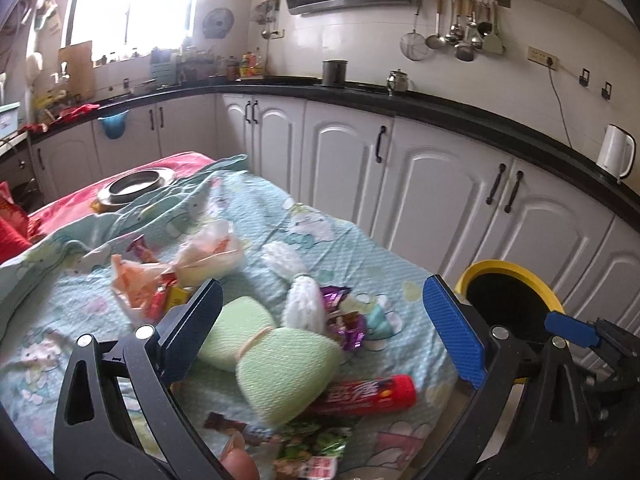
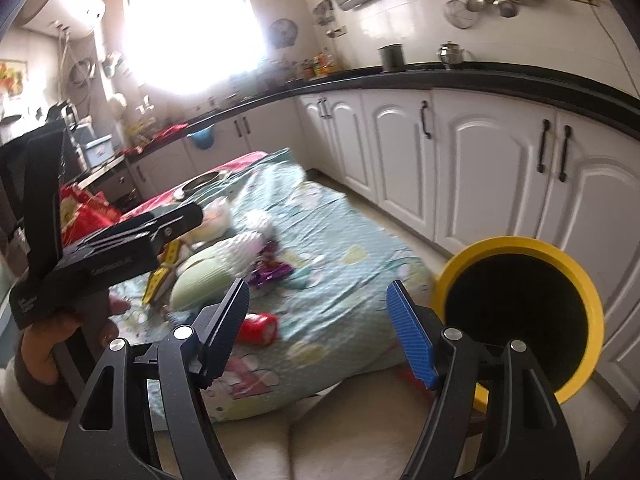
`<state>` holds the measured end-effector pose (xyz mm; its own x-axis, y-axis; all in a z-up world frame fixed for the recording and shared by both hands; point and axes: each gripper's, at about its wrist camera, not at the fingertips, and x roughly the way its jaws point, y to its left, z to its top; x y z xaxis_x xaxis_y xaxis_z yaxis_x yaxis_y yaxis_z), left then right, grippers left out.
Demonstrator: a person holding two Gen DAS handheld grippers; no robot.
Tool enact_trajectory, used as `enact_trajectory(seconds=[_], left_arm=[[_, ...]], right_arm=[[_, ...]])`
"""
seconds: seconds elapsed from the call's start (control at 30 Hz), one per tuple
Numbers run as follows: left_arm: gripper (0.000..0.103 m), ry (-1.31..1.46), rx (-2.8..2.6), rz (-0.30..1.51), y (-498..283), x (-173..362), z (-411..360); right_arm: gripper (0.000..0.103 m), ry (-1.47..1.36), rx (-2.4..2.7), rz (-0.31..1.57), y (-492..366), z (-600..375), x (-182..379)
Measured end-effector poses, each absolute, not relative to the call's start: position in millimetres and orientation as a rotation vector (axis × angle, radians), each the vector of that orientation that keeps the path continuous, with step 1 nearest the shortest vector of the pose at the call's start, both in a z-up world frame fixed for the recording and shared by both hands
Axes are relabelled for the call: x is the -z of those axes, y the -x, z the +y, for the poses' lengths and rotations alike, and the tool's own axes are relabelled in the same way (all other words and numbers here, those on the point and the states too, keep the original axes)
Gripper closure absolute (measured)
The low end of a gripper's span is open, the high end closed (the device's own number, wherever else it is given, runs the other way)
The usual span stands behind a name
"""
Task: Collect trash
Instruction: 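Move both open tools back over the trash on the quilt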
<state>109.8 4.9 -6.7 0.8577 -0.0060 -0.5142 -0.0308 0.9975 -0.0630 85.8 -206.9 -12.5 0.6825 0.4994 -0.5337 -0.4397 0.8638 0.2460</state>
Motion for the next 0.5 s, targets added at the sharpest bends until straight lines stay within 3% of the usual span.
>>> enact_trajectory(seconds=[0.5], left_arm=[[0.011,0.120,-0.106,0.571,-97.8,16.8,64.5]], right_arm=[[0.034,-0.028,-0.667,0.695,-74.0,-147.4,20.4]])
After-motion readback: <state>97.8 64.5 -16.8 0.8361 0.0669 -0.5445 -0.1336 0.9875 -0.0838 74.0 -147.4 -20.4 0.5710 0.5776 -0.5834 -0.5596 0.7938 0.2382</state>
